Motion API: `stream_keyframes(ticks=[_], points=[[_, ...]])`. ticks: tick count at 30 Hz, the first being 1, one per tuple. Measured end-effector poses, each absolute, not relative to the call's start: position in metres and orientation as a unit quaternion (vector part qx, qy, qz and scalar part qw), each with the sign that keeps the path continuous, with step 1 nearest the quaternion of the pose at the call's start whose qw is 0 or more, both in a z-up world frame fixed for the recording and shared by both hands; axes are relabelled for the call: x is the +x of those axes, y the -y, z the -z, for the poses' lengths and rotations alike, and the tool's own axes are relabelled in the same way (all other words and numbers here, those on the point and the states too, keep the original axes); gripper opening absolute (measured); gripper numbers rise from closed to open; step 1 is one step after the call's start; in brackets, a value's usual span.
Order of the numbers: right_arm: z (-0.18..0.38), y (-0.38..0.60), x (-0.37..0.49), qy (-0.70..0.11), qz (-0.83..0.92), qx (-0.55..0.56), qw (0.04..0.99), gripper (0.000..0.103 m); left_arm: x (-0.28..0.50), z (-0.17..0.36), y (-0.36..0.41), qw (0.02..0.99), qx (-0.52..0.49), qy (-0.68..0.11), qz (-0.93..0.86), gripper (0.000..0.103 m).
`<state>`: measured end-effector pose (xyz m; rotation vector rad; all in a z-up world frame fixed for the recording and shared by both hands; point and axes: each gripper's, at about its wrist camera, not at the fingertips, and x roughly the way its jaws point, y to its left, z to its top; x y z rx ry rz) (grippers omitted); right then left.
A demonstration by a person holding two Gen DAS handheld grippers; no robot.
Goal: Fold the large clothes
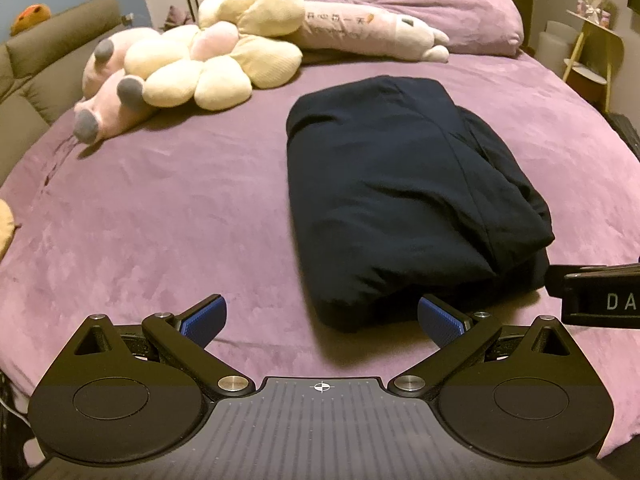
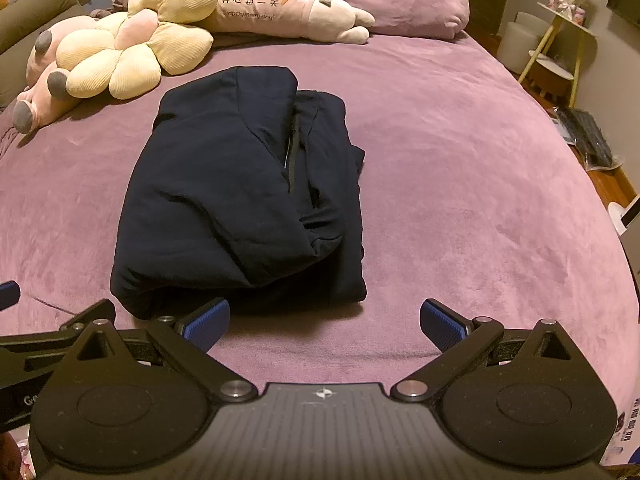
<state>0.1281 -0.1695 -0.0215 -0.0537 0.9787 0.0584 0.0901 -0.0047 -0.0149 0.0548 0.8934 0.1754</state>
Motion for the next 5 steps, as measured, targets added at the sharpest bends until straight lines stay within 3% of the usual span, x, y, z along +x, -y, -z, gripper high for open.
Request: stream_keyframes(ticks=[5], points=[[0.0216,0.1715,0.1288,-0.47,-0.027,-0.024,0.882,0.101,0.091,0.0156,0.005,0.894,0.026,-0.438,-0.087,0.103]])
